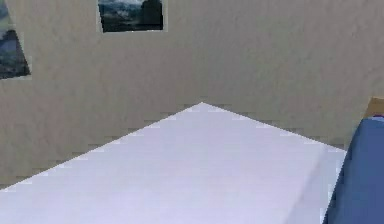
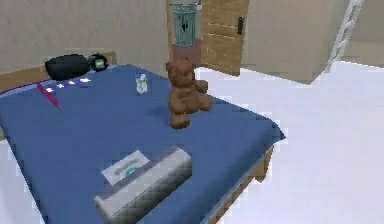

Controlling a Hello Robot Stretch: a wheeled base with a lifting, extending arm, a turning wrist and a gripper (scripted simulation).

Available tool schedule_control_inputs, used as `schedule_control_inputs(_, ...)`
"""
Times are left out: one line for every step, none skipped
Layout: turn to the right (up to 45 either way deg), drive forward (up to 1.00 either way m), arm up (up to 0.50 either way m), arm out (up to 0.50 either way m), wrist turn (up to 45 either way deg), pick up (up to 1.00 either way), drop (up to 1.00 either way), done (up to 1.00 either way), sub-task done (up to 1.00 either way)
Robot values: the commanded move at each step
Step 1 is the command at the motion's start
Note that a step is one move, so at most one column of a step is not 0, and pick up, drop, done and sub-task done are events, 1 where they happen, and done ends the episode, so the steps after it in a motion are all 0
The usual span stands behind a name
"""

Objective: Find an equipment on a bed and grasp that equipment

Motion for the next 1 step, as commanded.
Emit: schedule_control_inputs(0.0, 0.45, 0.00, 0.00, 0.0, 0.00, 0.00, 0.00, 0.00)
